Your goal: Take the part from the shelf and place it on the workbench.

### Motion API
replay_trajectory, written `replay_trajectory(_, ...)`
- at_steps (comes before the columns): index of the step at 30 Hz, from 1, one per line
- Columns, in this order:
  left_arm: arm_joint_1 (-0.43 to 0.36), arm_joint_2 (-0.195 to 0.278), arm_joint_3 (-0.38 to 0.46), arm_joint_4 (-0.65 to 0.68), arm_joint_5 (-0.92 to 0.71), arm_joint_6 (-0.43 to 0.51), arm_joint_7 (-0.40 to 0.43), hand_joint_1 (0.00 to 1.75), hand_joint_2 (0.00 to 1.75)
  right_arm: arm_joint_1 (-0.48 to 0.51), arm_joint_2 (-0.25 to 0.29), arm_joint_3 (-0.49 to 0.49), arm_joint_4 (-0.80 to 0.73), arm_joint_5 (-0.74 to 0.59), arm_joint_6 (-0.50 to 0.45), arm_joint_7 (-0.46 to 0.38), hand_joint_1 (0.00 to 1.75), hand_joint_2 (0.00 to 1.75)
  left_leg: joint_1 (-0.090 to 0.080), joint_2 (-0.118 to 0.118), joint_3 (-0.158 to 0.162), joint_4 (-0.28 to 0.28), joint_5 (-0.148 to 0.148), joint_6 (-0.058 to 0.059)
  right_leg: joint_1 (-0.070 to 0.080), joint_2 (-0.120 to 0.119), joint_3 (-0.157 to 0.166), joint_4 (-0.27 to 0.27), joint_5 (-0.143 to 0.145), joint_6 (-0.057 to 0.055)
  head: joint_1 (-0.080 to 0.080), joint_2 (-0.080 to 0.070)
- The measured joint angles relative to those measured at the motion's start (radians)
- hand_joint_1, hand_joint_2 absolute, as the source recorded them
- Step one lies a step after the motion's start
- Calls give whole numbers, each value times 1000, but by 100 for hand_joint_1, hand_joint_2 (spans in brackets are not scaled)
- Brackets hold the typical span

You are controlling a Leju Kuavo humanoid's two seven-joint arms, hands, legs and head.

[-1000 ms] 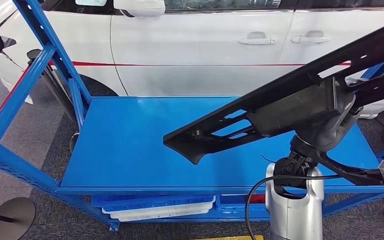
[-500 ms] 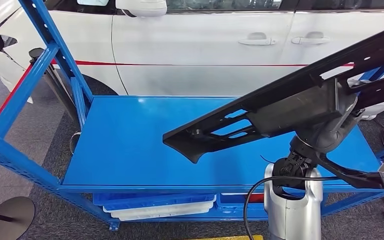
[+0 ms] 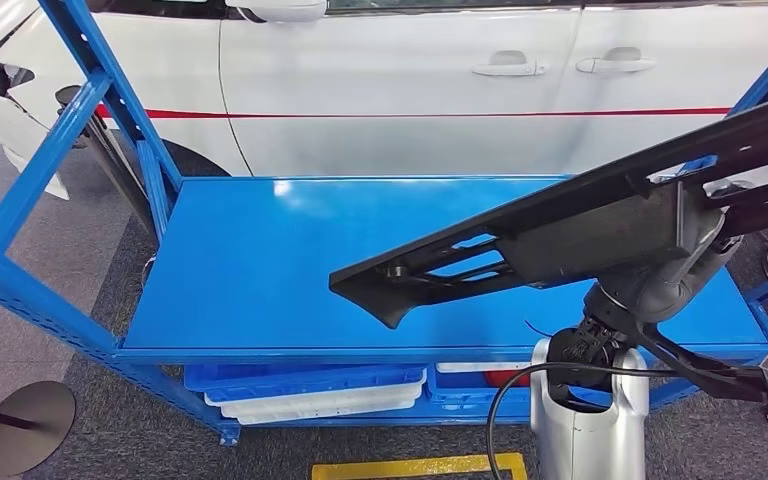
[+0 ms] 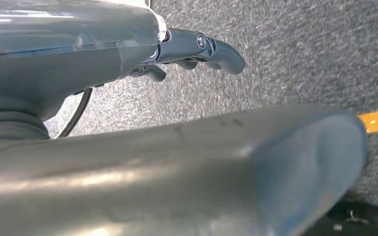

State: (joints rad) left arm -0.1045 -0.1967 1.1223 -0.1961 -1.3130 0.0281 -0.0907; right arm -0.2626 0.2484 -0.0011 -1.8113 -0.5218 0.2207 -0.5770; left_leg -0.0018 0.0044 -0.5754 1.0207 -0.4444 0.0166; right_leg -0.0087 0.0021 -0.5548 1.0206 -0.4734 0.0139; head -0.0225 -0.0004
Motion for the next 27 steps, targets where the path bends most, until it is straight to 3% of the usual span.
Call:
replay_trajectory(2, 0, 0, 0, 0, 0, 0, 0, 0, 0, -1, 0, 0, 0, 0, 0, 0, 175, 175, 2, -1, -8, 11, -14, -13, -4, -4, -9, -8, 14, -16, 0, 0)
replay_trajectory(3, 1, 0, 0, 0, 0, 0, 0, 0, 0, -1, 0, 0, 0, 0, 0, 0, 175, 175, 3, -2, -19, 36, -40, -19, -6, -7, -15, -12, 22, -25, 0, 0)
replay_trajectory(6, 0, 0, 0, 0, 0, 0, 0, 0, 0, 0, 0, 0, 0, 0, 0, 0, 175, 175, 9, -3, -76, 207, -162, -32, -4, -9, -49, -12, 49, -36, 0, 0)
replay_trajectory(7, 0, 0, 0, 0, 0, 0, 0, 0, 0, 0, 0, 1, 0, 0, 0, 0, 175, 175, 10, -3, -86, 255, -181, -35, -3, -9, -63, -10, 59, -36, 0, 0)
replay_trajectory(8, 0, 0, 0, 0, 0, -1, 0, 0, 0, 0, 0, 1, 1, 1, 0, 0, 175, 175, 11, -2, -82, 276, -179, -37, -3, -9, -77, -7, 68, -35, 0, 0)
replay_trajectory(9, 0, 0, 0, 0, -1, -1, 0, 0, 0, 0, 0, 0, 1, 1, 0, -1, 175, 175, 12, -2, -59, 258, -156, -38, -3, -9, -92, -3, 77, -34, 0, 0)
replay_trajectory(11, -2, 0, 0, 0, -2, -3, 0, 0, 0, 0, 0, 0, 1, 2, 0, -4, 175, 175, 13, -3, 28, 138, -108, -35, -2, -9, -119, 6, 94, -28, 0, 0)
replay_trajectory(13, -5, 0, -1, 0, -3, -6, 0, 0, 0, -1, 0, 1, 1, 7, 2, -14, 175, 175, 9, -5, 100, 19, -101, -26, -1, -9, -135, 11, 112, -17, 0, 0)
replay_trajectory(14, -6, 0, -1, 0, -4, -8, 0, 0, 0, -3, 0, 1, 2, 12, 3, -20, 175, 175, 5, -6, 111, -7, -105, -19, -2, -10, -137, 9, 122, -11, 0, 0)
replay_trajectory(16, -6, 0, -2, 0, -5, -12, 1, 0, 0, -6, -1, 2, 3, 18, 4, -29, 175, 175, 2, -6, 100, -15, -90, -5, -4, -10, -138, 0, 143, 2, 0, 0)
replay_trajectory(17, -6, -1, -2, 0, -6, -14, 1, 0, 0, -8, -2, 2, 4, 20, 4, -32, 175, 175, 4, -4, 91, -18, -76, 3, -5, -8, -144, 1, 138, 7, 0, 0)
replay_trajectory(18, -6, -1, -2, 0, -7, -15, 2, 0, 0, -8, -4, 2, 5, 21, 4, -34, 175, 175, 6, -1, 79, -22, -60, 10, -5, -6, -154, 15, 111, 12, 0, 0)
replay_trajectory(19, -7, -1, -2, 1, -8, -17, 2, 0, 0, -9, -6, 2, 5, 21, 3, -36, 175, 175, 9, 1, 64, -25, -43, 17, -5, -3, -167, 48, 66, 16, 0, 0)
replay_trajectory(21, -7, -1, -2, 1, -9, -18, 2, 0, 0, -10, -9, 2, 7, 21, 3, -39, 175, 175, 9, 3, 29, -25, -14, 22, -7, -2, -195, 170, -42, 21, 0, 0)
replay_trajectory(22, -7, -1, -2, 1, -9, -19, 2, 0, 0, -9, -10, 2, 8, 22, 3, -41, 175, 175, 8, 4, 10, -24, 0, 22, -7, -2, -203, 234, -70, 23, 0, 0)
replay_trajectory(23, -6, -1, -2, 1, -9, -21, 2, 0, 0, -9, -12, 2, 9, 22, 3, -42, 175, 175, 8, 4, -9, -22, 13, 21, -7, -2, -199, 278, -73, 24, 0, 0)
replay_trajectory(24, -6, -1, -3, 1, -10, -22, 2, 0, 0, -8, -12, 2, 9, 22, 3, -44, 175, 175, 8, 5, -28, -20, 26, 19, -7, -2, -180, 290, -54, 24, 0, 0)
replay_trajectory(25, -6, -1, -3, 1, -10, -23, 2, 0, 0, -8, -13, 2, 9, 22, 3, -45, 175, 175, 8, 5, -45, -17, 37, 17, -7, -2, -143, 266, -27, 22, 0, 0)
replay_trajectory(26, -6, -1, -3, 1, -10, -24, 2, 0, 0, -8, -13, 2, 9, 23, 4, -45, 175, 175, 8, 4, -60, -13, 48, 13, -7, -2, -87, 209, -10, 19, 0, 0)
replay_trajectory(27, -7, -2, -5, 1, -10, -26, 3, 0, 0, -10, -13, 2, 9, 23, 4, -45, 175, 175, 6, 4, -72, -8, 57, 9, -5, -2, -24, 128, -16, 15, 0, 0)
